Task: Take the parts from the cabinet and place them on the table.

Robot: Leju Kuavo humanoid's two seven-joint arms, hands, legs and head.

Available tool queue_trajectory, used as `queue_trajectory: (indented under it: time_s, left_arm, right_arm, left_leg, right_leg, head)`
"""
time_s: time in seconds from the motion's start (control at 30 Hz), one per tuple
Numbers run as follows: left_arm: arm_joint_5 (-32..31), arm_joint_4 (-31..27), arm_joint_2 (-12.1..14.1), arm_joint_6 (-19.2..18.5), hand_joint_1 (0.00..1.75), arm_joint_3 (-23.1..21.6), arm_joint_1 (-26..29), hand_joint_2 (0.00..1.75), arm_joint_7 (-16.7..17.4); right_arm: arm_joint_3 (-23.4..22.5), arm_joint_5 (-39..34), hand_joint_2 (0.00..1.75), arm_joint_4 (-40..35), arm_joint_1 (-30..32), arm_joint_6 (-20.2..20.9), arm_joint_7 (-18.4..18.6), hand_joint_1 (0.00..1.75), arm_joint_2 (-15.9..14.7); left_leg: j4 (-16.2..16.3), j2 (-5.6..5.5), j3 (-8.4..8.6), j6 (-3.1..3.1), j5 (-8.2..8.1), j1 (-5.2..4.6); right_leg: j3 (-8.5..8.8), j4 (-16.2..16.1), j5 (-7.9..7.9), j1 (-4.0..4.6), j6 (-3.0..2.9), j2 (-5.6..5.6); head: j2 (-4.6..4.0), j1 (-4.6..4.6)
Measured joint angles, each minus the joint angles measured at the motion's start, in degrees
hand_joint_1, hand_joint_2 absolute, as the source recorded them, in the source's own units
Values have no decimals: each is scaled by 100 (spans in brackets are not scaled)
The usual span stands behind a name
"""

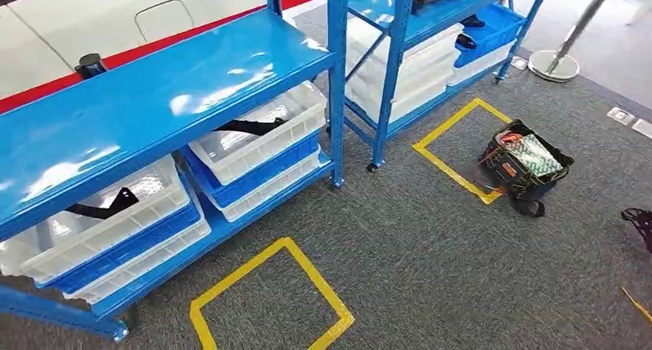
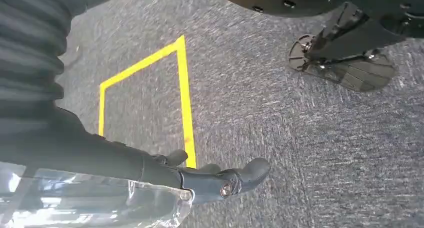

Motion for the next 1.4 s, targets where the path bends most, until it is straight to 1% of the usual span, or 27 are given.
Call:
queue_trajectory:
  time_s: [0.07,0.1,0.13,0.17,0.3,0.33,0.37,0.4,0.47,0.5,0.53,0.57,0.63,0.67,0.8,0.83,0.87,0.9,0.97,1.0,1.03,1.07,1.13,1.17,1.23,1.27,1.4]
  left_arm:
    - [4,0,2,0,0,2,23,0,0]
    - [4,0,9,0,0,2,23,0,0]
    - [4,0,11,0,0,2,17,0,0]
    - [4,0,15,0,0,2,-2,0,0]
    - [9,0,28,-2,0,2,-11,0,-2]
    - [17,0,24,-2,0,2,-7,0,2]
    - [22,0,22,0,0,2,-3,0,2]
    - [37,-2,28,7,0,4,-16,0,11]
    - [37,0,24,4,0,2,-35,0,13]
    - [37,0,24,7,0,2,-30,0,13]
    - [37,0,22,4,0,2,-16,0,15]
    - [37,0,15,4,0,2,-6,0,15]
    - [37,0,4,4,0,2,-7,0,15]
    - [37,0,9,2,0,2,-8,0,15]
    - [39,0,20,6,0,6,28,0,17]
    - [42,0,20,7,0,6,41,0,17]
    - [46,0,13,7,0,6,46,0,17]
    - [46,0,13,9,0,6,30,0,17]
    - [50,0,11,11,0,6,-7,0,17]
    - [57,0,9,15,0,6,0,0,17]
    - [63,0,7,17,0,8,20,0,17]
    - [70,0,7,20,0,11,36,0,17]
    - [81,0,11,24,0,13,41,0,18]
    - [79,0,13,24,0,13,35,0,15]
    - [79,0,15,26,0,13,15,0,13]
    - [79,0,2,26,0,13,20,0,13]
    - [81,0,7,35,0,17,23,0,13]
  right_arm:
    - [0,4,175,0,-10,0,-11,0,0]
    - [0,4,175,0,-19,0,-20,0,2]
    - [0,6,175,0,-30,0,-24,0,2]
    - [0,7,175,0,-32,0,-26,0,2]
    - [2,15,175,0,-60,0,-31,0,4]
    - [0,24,175,-2,-62,0,-33,0,-6]
    - [2,35,175,-2,-62,4,-37,0,-20]
    - [2,39,175,-2,-60,18,-37,0,-20]
    - [2,59,175,0,-43,31,-35,0,-26]
    - [2,61,175,0,-32,31,-35,0,-26]
    - [2,63,175,0,-28,31,-35,0,-28]
    - [2,63,175,0,-20,31,-33,0,-33]
    - [2,66,175,0,-30,33,-33,0,-42]
    - [2,66,175,0,-30,33,-33,0,-39]
    - [2,68,175,0,-56,39,-31,0,-20]
    - [2,72,175,0,-63,39,-31,0,-17]
    - [2,77,175,0,-68,39,-31,0,-22]
    - [2,81,0,0,-62,39,-31,0,-20]
    - [4,90,0,0,-27,39,-37,0,-22]
    - [9,105,0,0,-20,26,-65,0,-22]
    - [11,103,0,0,-21,22,-107,0,-22]
    - [15,96,0,0,-30,17,-149,0,-22]
    - [17,87,0,0,-49,11,-175,0,-15]
    - [20,85,0,0,-60,11,-179,0,-13]
    - [26,83,0,0,-65,9,-197,0,-4]
    - [24,83,0,0,-64,4,-197,0,-20]
    - [33,83,0,0,-57,4,-199,0,-4]
  left_leg:
    - [-401,36,231,24,315,-1]
    - [-988,108,564,51,592,-5]
    - [-1423,248,818,83,748,-14]
    - [-1768,569,1005,116,742,-62]
    - [-1804,272,951,217,780,-118]
    - [-1889,193,1012,277,850,-33]
    - [-1908,153,1018,304,869,-37]
    - [-1906,92,1000,330,886,-27]
    - [-1904,-66,968,341,896,-25]
    - [-1901,-159,963,337,901,-25]
    - [-1899,-240,968,330,905,-21]
    - [-1894,-331,972,318,910,-12]
    - [-1857,-492,972,264,903,18]
    - [-1834,-541,946,218,901,25]
    - [-1844,-735,875,85,942,3]
    - [-1812,-653,865,74,920,16]
    - [-1684,-303,815,57,815,-13]
    - [-1385,-109,671,40,600,-12]
    - [-416,-4,196,18,109,-7]
    - [-48,9,22,11,-2,-7]
    - [11,17,5,20,48,-6]
    - [-193,17,127,35,209,-6]
    - [-1142,31,673,98,665,-11]
    - [-1646,112,968,162,809,-30]
    - [-1795,161,1007,153,763,-69]
    - [-1801,149,1006,76,771,-66]
    - [-1799,141,1010,131,767,-107]
  right_leg:
    - [5,0,-9,10,-6,-132]
    - [28,0,-18,10,-14,-201]
    - [55,0,-31,18,-6,-248]
    - [74,5,-50,63,18,-294]
    - [132,-31,-62,90,130,-541]
    - [90,2,-112,115,177,-509]
    - [42,191,-231,82,172,-152]
    - [-124,551,-417,72,139,76]
    - [-567,1468,-768,53,112,229]
    - [-731,1789,-833,46,144,246]
    - [-732,1760,-766,33,198,247]
    - [-589,1436,-584,12,277,251]
    - [-94,345,-111,-62,433,407]
    - [34,47,-84,-106,439,662]
    - [36,58,-39,-27,209,464]
    - [29,24,-2,-91,148,404]
    - [32,23,-1,-76,114,350]
    - [25,25,2,-62,55,293]
    - [-2,27,-10,-22,25,144]
    - [-15,29,-11,-8,23,84]
    - [-16,29,-11,1,23,40]
    - [-13,29,-12,5,24,15]
    - [15,29,-14,9,27,-18]
    - [27,28,-15,10,29,-25]
    - [-1,60,-45,85,64,-36]
    - [-34,67,-59,99,28,-37]
    - [-29,24,-38,66,68,-42]
  head:
    - [0,-2]
    - [0,0]
    - [0,-2]
    - [0,-7]
    - [0,9]
    - [0,9]
    - [0,39]
    - [0,59]
    - [0,81]
    - [0,85]
    - [0,83]
    - [0,87]
    - [0,87]
    - [0,100]
    - [0,96]
    - [0,98]
    - [0,70]
    - [0,28]
    - [0,30]
    - [0,30]
    - [0,28]
    - [0,28]
    - [2,28]
    - [0,24]
    - [0,41]
    - [0,35]
    - [0,35]
